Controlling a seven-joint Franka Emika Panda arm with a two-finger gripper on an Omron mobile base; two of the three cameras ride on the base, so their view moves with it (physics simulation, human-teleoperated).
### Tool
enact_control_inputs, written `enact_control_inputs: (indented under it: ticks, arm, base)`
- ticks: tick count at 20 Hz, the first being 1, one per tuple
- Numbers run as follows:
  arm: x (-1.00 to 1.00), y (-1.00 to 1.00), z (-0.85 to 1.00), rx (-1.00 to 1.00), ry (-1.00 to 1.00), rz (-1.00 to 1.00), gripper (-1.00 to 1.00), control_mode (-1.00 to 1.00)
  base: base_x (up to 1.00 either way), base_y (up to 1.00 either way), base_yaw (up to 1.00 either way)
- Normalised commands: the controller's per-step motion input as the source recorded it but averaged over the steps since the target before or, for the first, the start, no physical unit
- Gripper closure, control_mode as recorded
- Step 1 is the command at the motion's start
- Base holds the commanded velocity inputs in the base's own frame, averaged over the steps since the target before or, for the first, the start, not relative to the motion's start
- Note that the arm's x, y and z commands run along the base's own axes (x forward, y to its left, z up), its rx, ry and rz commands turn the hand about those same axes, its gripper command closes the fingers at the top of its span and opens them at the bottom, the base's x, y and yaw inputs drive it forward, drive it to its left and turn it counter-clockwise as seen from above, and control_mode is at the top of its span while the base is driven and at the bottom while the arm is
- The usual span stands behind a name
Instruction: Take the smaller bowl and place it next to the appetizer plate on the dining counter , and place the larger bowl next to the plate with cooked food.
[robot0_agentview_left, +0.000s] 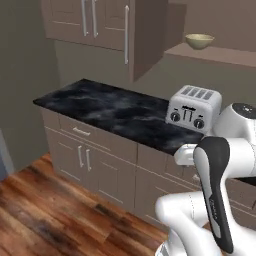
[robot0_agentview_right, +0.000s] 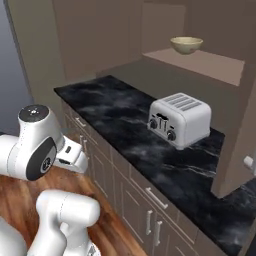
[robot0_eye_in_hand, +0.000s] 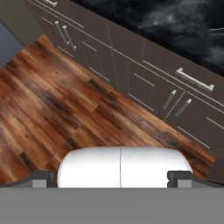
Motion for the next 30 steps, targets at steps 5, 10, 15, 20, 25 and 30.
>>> enact_control_inputs:
  ticks: [5,10,15,20,25,30]
  arm:
    - [0.0,0.0,0.0,0.0,0.0,0.0,-1.0,1.0]
    - [0.0,0.0,0.0,0.0,0.0,0.0,-1.0,1.0]
    - [0.0,0.0,0.0,0.0,0.0,0.0,-1.0,1.0]
    - [0.0,0.0,0.0,0.0,0.0,0.0,-1.0,1.0]
    - [0.0,0.0,0.0,0.0,0.0,0.0,-1.0,1.0]
    - [0.0,0.0,0.0,0.0,0.0,0.0,-1.0,1.0]
  base:
    - [0.69,0.34,-0.49]
    - [0.36,0.18,-0.47]
    - [0.5,0.02,-0.3]
    - [0.68,0.0,-0.15]
    - [0.26,0.24,-0.27]
    - [0.29,0.47,-0.32]
